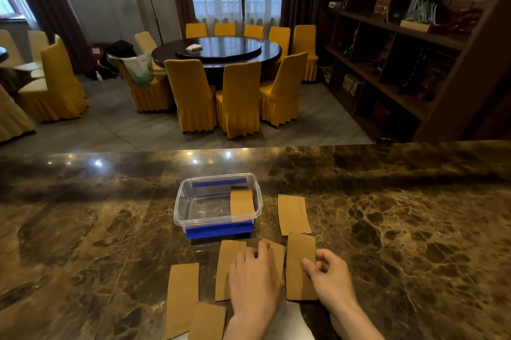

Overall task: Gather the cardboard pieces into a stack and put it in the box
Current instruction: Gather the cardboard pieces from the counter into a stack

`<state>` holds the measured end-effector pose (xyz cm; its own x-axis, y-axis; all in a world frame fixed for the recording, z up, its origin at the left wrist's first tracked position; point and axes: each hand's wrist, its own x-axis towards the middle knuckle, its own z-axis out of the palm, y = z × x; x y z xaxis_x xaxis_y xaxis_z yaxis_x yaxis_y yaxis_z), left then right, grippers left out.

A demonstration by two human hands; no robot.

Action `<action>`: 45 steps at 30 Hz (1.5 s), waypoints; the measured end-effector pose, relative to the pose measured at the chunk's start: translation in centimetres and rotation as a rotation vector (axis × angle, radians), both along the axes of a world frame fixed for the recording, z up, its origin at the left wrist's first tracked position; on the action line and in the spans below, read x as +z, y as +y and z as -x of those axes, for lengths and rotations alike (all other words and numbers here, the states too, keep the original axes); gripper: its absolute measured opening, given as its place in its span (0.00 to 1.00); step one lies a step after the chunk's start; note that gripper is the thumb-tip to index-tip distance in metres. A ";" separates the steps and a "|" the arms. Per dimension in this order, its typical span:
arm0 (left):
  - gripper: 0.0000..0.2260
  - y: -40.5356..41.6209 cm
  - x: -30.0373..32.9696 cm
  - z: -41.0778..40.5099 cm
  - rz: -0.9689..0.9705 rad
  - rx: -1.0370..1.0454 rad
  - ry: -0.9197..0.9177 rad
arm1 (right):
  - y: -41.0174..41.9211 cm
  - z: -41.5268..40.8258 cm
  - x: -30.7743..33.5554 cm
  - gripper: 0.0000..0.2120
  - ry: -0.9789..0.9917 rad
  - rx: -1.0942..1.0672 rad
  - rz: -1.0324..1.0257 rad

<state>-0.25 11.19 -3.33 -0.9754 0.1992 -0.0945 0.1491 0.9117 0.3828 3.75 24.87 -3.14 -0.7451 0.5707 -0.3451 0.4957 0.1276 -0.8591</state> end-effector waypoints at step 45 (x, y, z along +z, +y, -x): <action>0.18 -4.3 2.7 1.4 -0.598 0.273 -0.205 | -3.7 0.3 2.3 0.06 0.024 0.120 0.280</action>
